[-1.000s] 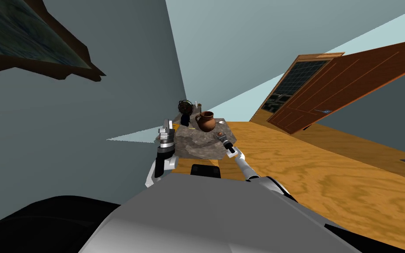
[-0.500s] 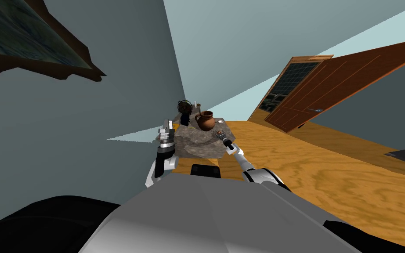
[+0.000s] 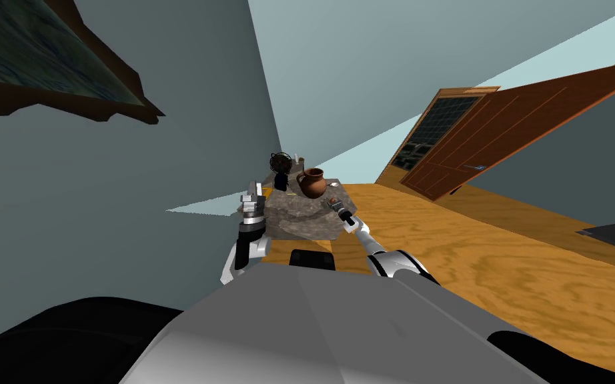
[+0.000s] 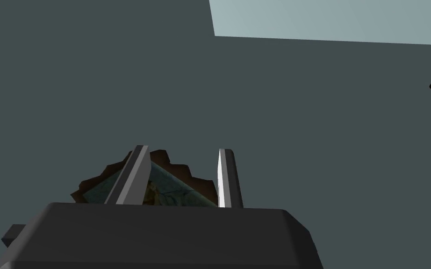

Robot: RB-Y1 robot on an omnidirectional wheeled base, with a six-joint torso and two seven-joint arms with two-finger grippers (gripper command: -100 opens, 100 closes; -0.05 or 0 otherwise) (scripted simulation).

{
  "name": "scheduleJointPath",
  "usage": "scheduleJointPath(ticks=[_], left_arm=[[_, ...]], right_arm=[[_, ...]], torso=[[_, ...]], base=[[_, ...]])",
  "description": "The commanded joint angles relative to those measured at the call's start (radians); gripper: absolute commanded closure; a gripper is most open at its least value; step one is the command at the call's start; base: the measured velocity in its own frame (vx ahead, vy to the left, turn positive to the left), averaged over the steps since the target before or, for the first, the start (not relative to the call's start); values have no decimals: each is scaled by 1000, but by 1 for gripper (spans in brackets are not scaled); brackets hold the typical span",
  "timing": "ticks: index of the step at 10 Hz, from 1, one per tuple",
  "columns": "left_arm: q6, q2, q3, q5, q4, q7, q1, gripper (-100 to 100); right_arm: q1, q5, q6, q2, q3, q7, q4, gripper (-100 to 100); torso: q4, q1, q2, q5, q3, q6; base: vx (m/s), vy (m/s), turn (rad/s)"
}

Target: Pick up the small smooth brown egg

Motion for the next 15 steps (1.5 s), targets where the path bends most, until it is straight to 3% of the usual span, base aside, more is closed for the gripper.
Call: scheduleJointPath(ticks=[1, 5, 6, 7, 8, 9, 11, 12, 13, 14, 15], left_arm=[[0, 0, 0, 0, 0, 0, 0, 0], [0, 0, 0, 0, 0, 0, 0, 0], [0, 0, 0, 0, 0, 0, 0, 0], [0, 0, 0, 0, 0, 0, 0, 0], [0, 0, 0, 0, 0, 0, 0, 0], [0, 0, 0, 0, 0, 0, 0, 0], [0, 0, 0, 0, 0, 0, 0, 0], [0, 0, 0, 0, 0, 0, 0, 0], [0, 0, 0, 0, 0, 0, 0, 0], [0, 0, 0, 0, 0, 0, 0, 0], [0, 0, 0, 0, 0, 0, 0, 0]], right_arm=[[0, 0, 0, 0, 0, 0, 0, 100], [-1, 0, -1, 0, -1, 0, -1, 100], [-1, 0, 0, -1, -1, 0, -1, 0], [49, -39, 18, 2, 5, 50, -51, 100], [71, -39, 18, 2, 5, 53, -75, 100], [108, -78, 44, 1, 14, 88, -118, 100], [149, -78, 44, 1, 14, 101, -165, 100], [183, -117, 69, 1, 23, 147, -196, 100], [221, -117, 69, 1, 23, 149, -248, 100], [227, -117, 69, 1, 23, 149, -262, 100], [263, -155, 95, 1, 32, 197, -295, 100]], torso=[[0, 0, 0, 0, 0, 0], [-1, 0, -1, 0, -1, 0], [-1, 0, -1, 0, -1, 0], [-1, 0, -1, 0, -1, 0], [-2, -1, -3, -1, -2, -1], [-3, -1, -6, -1, -4, -1], [-7, -3, -10, -1, -8, 0], [-7, -3, -10, -1, -8, 1], [-9, -4, -10, -2, -10, 1], [-11, -5, -11, -3, -11, 1], [-11, -5, -11, -3, -11, 2]], base=[[0, 0, 0], [0, 0, 0], [0, 0, 0], [53, -24, 126], [63, -32, 61], [75, -25, 99], [42, -24, 26], [45, -21, 85], [52, -30, 60], [23, -15, 0], [48, -29, 98]])
